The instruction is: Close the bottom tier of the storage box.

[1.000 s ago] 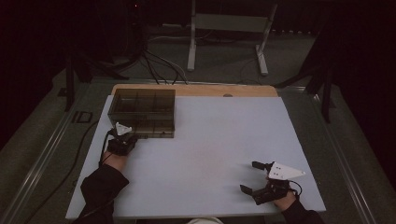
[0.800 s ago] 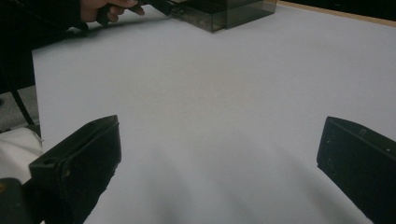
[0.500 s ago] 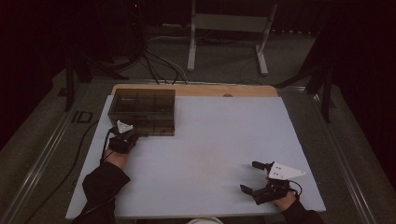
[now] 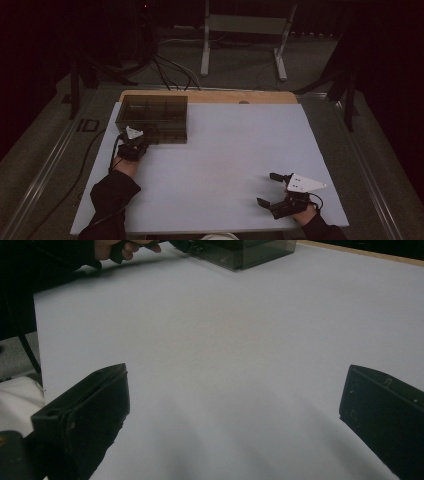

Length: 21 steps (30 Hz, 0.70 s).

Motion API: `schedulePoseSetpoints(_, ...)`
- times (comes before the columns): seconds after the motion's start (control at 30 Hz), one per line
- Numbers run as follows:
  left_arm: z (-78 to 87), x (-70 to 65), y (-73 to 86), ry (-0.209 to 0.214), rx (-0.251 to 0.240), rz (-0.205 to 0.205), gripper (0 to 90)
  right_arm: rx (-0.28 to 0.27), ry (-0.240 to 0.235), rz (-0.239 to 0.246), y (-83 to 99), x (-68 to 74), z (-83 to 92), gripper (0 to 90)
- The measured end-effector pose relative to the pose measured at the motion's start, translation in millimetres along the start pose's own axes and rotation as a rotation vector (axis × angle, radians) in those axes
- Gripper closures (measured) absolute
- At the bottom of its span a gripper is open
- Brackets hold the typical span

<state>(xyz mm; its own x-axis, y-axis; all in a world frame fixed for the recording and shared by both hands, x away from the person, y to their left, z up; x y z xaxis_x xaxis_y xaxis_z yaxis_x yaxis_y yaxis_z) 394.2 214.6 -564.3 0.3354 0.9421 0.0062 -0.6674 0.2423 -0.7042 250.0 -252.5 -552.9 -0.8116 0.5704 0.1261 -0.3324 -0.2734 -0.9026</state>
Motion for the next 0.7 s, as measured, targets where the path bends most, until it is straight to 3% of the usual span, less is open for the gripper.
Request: schedulePoseSetpoints(0.7,-10.7,4.4,-11.5,-0.008,0.009,0.000,90.0,-0.003,0.005,-0.010,0.9,-2.3,0.3,0.0)
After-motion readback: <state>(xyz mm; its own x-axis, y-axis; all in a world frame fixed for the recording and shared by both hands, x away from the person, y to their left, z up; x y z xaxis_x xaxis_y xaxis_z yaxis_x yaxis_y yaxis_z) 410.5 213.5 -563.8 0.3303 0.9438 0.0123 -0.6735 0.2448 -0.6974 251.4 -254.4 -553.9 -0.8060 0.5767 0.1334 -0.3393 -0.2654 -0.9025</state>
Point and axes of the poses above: each handheld gripper's, and its own axes: z roughly backward along the jaws, y roughly out of its underside, x roughly to its left, the point moved 4 cm from there along -z, roughly forward along the jaws, and after that the axes turned 1 degree about y, right-handed, at the moved point
